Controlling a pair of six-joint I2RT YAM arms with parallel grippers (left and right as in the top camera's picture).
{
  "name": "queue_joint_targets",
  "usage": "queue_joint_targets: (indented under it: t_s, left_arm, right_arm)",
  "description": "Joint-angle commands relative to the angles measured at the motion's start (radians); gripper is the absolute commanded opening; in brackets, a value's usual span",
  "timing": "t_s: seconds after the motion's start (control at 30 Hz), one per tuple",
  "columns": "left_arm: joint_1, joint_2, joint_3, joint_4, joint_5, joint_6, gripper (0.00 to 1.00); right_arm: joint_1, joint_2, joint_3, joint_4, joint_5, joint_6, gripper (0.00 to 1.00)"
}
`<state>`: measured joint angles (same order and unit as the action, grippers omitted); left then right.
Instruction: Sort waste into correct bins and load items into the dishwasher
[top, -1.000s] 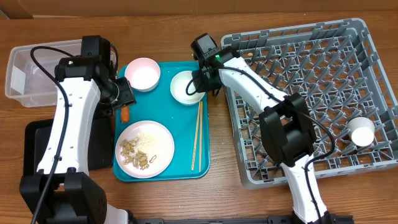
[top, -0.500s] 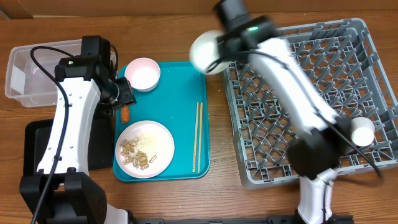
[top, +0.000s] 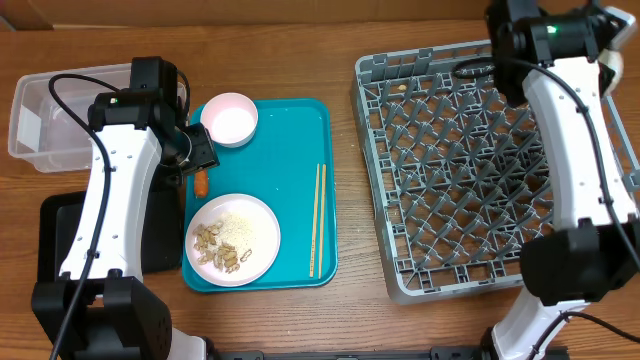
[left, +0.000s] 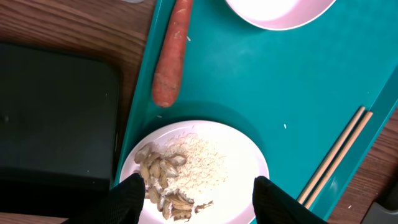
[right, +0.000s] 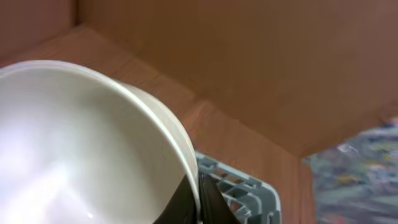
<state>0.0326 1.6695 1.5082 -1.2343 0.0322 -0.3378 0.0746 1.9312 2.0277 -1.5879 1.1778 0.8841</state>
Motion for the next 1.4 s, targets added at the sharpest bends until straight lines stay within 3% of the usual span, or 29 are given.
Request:
queue_joint_targets:
  t_s: [0.0, 0.27, 0.43, 0.73, 0.93, 1.37]
  left_arm:
    - [-0.001, -0.015, 0.015, 0.001, -0.01, 0.001, 0.58]
    - [-0.001, -0.015, 0.015, 0.001, -0.006, 0.001, 0.58]
    - [-0.001, -0.015, 0.015, 0.001, -0.006, 0.001, 0.59]
    - [-0.001, -0.015, 0.015, 0.001, -0.006, 0.001, 0.58]
    - [-0.001, -0.015, 0.015, 0.001, -0.006, 0.001, 0.59]
    - [-0.001, -0.015, 0.015, 0.004, -0.006, 0.001, 0.61]
  right_arm:
    - [-0.069, 0.008, -0.148, 0.131, 0.149, 0.044, 0.04]
    - [-0.137, 0.01, -0.397, 0.622, 0.122, -0.355, 0.04]
    - [-0.114, 0.01, -0.466, 0.739, 0.012, -0.392, 0.04]
    - [-0.12, 0.012, -0.595, 0.836, 0.0, -0.397, 0.04]
    - [-0.119, 0.012, -0.605, 0.907, 0.06, -0.509, 0.04]
    - [-0.037, 0.012, -0.608, 0.871, 0.047, -0.513, 0.04]
